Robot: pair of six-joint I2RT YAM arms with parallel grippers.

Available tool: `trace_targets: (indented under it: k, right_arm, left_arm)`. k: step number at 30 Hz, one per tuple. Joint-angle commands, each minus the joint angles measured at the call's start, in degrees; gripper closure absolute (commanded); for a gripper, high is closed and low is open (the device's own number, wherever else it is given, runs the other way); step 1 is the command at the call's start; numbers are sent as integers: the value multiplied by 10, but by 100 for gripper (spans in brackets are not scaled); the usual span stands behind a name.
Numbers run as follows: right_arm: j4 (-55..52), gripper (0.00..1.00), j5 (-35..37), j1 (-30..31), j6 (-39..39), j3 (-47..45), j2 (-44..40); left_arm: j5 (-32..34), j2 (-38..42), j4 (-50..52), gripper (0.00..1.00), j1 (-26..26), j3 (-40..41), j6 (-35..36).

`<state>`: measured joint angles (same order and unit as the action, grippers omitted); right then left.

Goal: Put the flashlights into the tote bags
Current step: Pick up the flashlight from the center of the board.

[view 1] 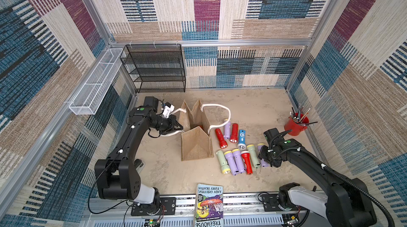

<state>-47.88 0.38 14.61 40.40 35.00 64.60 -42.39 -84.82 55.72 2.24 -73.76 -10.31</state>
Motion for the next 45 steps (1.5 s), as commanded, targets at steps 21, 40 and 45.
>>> trace_targets:
  k: [21, 40, 45]
  right_arm:
    - [47, 58, -63, 2, -4, -31, 25]
    - [42, 56, -55, 38, 24, -45, 26]
    - [40, 68, -41, 39, 25, -39, 26]
  left_arm:
    - [0, -1, 3, 100, 0, 6, 7]
    - [-1, -2, 1, 100, 0, 7, 10]
    - [-1, -1, -1, 100, 0, 9, 10]
